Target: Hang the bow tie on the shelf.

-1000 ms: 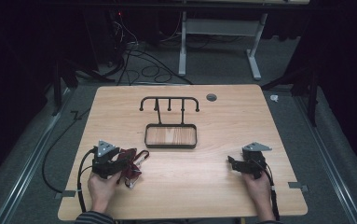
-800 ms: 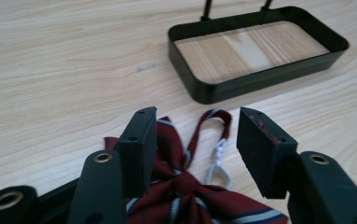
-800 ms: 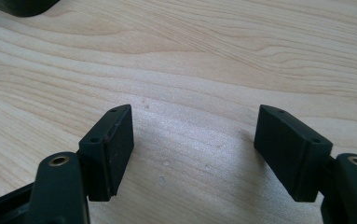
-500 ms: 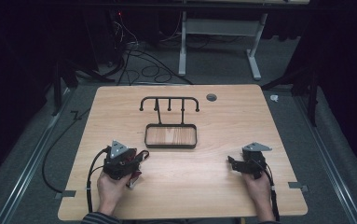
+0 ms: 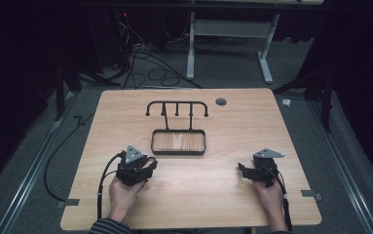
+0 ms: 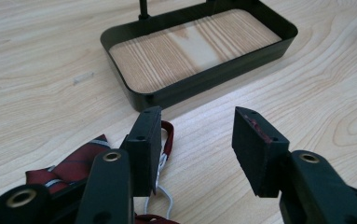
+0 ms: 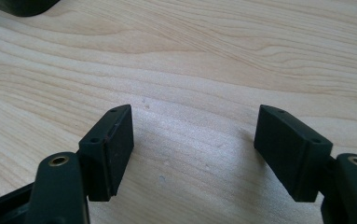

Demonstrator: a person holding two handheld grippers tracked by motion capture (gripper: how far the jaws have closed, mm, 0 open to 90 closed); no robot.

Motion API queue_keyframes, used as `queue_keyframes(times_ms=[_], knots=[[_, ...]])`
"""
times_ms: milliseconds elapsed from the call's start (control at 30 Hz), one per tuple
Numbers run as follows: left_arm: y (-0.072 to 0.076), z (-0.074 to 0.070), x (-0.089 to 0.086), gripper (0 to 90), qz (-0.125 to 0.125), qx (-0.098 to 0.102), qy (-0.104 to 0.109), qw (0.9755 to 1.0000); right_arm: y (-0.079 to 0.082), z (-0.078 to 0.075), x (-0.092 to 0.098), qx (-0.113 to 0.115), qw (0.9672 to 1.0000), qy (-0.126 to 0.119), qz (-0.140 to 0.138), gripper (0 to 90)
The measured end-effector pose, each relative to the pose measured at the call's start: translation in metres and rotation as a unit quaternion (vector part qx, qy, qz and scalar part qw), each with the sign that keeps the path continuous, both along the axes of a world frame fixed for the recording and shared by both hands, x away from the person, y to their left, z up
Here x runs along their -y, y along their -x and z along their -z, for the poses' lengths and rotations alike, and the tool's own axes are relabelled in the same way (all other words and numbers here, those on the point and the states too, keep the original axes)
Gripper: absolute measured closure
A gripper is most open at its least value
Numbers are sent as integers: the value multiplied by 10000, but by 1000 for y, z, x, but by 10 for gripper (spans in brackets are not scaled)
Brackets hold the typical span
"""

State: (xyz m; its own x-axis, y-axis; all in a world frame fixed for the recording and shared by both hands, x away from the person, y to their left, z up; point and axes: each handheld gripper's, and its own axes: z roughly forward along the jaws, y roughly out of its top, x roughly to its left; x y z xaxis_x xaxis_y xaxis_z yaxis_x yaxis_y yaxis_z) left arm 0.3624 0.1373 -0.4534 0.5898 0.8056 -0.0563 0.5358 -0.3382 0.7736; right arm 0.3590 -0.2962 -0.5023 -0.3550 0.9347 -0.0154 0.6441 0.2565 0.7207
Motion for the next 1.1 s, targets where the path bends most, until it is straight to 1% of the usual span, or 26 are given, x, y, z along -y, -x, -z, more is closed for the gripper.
queue_keyframes(times_ms=[167, 300, 433, 467, 500, 533, 567, 633, 867, 933, 967, 1100], knots=[[-3, 5, 3, 551, 36, -43, -187, 9998, 0, 0, 0, 1, 10000, 3, -2, 296], [-8, 10, 3, 560, 10, -73, -303, 9995, 0, 0, 0, 1, 10000, 2, -1, 296], [-15, 19, 2, 570, -66, -178, -339, 9992, 0, 0, 0, 1, 10000, 3, -1, 295], [-15, 19, 2, 576, -66, -178, -339, 9992, 0, 0, 0, 1, 10000, 3, -1, 295], [-17, 24, 1, 583, -80, -245, -355, 9990, 0, 0, 0, 1, 10000, 3, -1, 295], [-17, 24, 1, 590, -80, -245, -355, 9990, 0, 0, 0, 0, 10000, 1, 0, 295], [-19, 28, 1, 598, -88, -316, -400, 9987, 0, 0, 0, 0, 10000, 0, 1, 295], [-21, 31, 1, 611, -87, -351, -441, 9984, 0, 0, 0, 0, 10000, 1, 0, 295], [-25, 35, 2, 666, -94, -398, -460, 9981, 0, 0, 0, 0, 10000, 0, 1, 295], [-26, 36, 2, 682, -92, -402, -487, 9980, 0, 0, 0, 0, 10000, 1, 1, 296], [-27, 37, 3, 691, -66, -440, -518, 9977, 0, 0, 0, 1, 10000, 2, 0, 295], [-28, 40, 4, 719, -46, -489, -577, 9971, 0, 0, 0, 1, 10000, 3, -1, 295]])
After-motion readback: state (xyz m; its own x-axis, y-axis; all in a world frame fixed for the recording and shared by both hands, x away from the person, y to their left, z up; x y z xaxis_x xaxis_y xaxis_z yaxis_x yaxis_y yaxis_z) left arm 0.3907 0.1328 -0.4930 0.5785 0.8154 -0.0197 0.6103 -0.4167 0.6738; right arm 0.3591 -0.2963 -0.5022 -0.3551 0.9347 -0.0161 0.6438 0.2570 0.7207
